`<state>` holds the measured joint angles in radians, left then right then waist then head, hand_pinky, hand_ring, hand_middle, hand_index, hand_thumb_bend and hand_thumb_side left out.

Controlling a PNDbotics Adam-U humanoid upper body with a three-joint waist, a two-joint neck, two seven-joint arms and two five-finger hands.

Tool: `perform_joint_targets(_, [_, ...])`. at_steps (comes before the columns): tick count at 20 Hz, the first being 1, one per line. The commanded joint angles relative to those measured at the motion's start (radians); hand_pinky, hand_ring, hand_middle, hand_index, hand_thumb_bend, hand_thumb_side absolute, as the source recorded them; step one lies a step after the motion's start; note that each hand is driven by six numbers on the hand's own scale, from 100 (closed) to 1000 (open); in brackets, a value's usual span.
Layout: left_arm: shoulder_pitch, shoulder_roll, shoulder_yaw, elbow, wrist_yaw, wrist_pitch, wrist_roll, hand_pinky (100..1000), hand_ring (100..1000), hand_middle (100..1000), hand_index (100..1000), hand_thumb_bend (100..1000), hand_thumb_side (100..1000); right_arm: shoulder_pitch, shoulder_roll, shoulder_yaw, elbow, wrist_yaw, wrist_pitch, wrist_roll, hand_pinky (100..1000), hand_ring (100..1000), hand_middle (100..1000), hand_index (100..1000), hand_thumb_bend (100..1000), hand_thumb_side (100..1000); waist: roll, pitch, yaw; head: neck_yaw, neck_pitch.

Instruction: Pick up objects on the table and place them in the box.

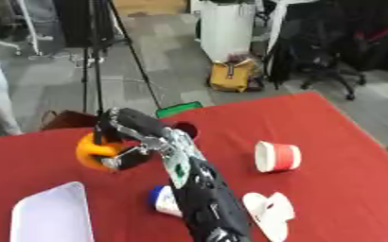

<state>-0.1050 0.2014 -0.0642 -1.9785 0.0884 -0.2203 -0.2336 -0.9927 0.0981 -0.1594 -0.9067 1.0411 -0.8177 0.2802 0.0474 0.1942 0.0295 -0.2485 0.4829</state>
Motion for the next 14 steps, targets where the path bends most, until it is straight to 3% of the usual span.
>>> perform_joint_targets(1, [-0.013,0.01,0.0,-0.022,0.009,-0.001,-0.005,714,701,676,813,448,997,0.005,0.066,0.01,-0.043,0.031,-0.004,0.037,205,359,312,491,100,100,0.0,-0.013,0.011,-0.005,-0.01])
perform_joint_targets(5, [-0.013,0.01,0.002,-0.022,0.01,-0.002,-0.004,714,702,677,813,449,996,0.048,0.137,0.018,-0.074,0.074,-0.013,0.08,206,360,312,492,100,100,-0.001,-0.011,0.018,-0.001,-0.01])
perform_joint_targets(14, [-0.016,0.01,0.002,-0.022,0.011,-0.005,-0.002,713,705,680,812,452,994,0.101,0.179,0.051,-0.074,0.117,-0.072,0.126,224,372,331,506,100,100,-0.001,-0.008,0.017,0.005,-0.006])
